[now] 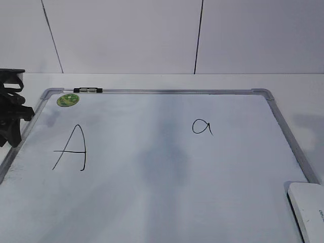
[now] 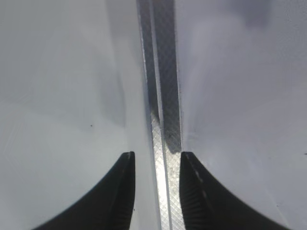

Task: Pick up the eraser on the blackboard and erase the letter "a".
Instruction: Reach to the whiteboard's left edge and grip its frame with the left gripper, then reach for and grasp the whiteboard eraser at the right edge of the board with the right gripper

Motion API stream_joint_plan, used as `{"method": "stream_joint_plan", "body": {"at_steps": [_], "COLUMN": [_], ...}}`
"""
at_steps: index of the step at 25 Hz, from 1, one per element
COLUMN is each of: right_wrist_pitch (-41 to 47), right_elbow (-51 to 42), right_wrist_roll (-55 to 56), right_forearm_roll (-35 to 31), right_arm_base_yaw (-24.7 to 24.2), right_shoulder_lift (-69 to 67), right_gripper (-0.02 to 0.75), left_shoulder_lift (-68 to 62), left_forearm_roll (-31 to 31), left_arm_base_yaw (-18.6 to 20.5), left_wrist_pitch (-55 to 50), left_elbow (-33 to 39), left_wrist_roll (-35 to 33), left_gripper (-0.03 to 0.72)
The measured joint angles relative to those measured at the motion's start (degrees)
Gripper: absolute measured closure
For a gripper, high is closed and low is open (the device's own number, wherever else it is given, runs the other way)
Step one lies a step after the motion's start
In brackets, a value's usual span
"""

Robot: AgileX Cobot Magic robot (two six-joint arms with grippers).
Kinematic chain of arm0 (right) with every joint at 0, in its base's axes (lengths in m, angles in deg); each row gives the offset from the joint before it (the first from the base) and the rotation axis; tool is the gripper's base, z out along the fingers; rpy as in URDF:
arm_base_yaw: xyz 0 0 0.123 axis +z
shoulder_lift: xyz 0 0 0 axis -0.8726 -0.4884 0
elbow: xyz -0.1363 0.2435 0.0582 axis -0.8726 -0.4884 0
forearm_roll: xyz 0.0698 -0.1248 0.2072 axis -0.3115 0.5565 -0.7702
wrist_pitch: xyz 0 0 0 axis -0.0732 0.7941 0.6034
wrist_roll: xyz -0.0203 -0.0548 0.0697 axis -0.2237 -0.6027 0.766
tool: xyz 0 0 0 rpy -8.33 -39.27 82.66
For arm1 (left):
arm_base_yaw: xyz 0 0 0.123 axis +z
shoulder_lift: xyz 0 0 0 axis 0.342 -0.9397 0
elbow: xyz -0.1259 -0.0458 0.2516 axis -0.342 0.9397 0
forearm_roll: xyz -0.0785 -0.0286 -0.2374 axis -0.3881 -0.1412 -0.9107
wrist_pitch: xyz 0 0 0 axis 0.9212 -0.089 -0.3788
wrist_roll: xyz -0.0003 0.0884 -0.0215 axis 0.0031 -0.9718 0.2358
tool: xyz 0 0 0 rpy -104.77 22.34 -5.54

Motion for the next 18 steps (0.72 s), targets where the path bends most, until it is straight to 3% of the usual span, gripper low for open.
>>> {"method": "stream_joint_plan", "body": {"at_steps": [18], "right_wrist_pitch": [0.00], "right_elbow": [0.00], "right_wrist_roll": [0.00], "right_forearm_roll": [0.00], "right_arm_base_yaw": [0.00], "right_shoulder_lift": [0.00], "right_gripper": [0.199], "left_shoulder_lift": [-2.71], "left_forearm_roll": [-0.12], "left_arm_base_yaw": [0.00], "left_wrist_pitch": [0.99], "left_elbow": [-0.36], "left_wrist_roll": [-0.11], "left_gripper": [0.453]}}
